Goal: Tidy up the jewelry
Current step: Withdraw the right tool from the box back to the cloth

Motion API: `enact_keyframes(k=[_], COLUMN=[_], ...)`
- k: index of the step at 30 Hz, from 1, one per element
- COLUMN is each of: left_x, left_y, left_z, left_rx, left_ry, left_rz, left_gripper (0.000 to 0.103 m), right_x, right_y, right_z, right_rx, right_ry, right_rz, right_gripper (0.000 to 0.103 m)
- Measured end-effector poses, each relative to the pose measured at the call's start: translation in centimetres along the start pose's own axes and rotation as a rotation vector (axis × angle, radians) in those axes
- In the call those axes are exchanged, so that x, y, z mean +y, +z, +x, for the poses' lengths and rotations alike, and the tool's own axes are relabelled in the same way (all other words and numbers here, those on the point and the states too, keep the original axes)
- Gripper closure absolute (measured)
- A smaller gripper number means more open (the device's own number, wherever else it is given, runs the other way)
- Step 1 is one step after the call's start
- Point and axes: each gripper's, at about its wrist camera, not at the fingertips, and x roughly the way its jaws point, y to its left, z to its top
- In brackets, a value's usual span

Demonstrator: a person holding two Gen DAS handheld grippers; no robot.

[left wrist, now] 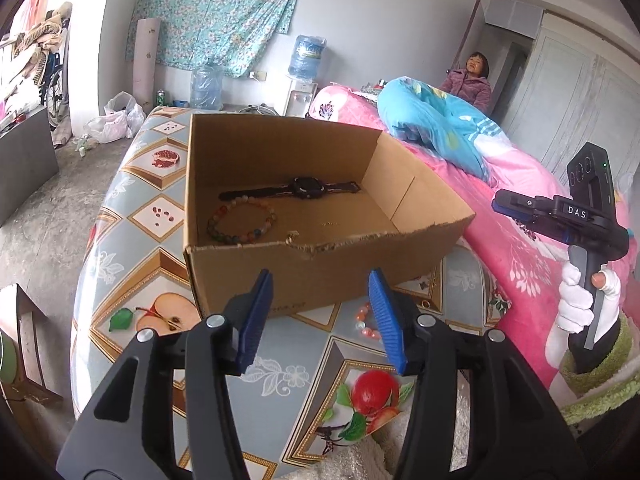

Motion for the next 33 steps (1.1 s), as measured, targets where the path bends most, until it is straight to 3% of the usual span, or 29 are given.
enact_keyframes(k=[6, 9, 18, 33], left_x=[-2.2, -3.7, -7.9, -7.4], left_y=[-2.6, -3.6, -4.3, -4.6], left_z=[3.2, 5.2, 9.5, 12.1], left_rx=[0.079, 0.114, 0.158, 0.215], left_ry=[-0.028, -0.037, -0.088, -0.067], left_rz=[0.028, 0.081, 0.235, 0.226], left_gripper=[0.054, 0.054, 0.054, 0.054], right_x=[-2.4, -2.8, -1.1, -0.2], right_y=[-3.4, -5.0, -7.4, -7.5], right_z=[0.9, 2.6, 7.0, 9.7], right_rx=[0.071, 0.118, 0.215, 0.267], right_ry=[-0.052, -0.083, -0.153, -0.189], right_rz=[0.073, 0.077, -0.049, -0.167], right_gripper=[0.066, 0.073, 0.083, 0.091])
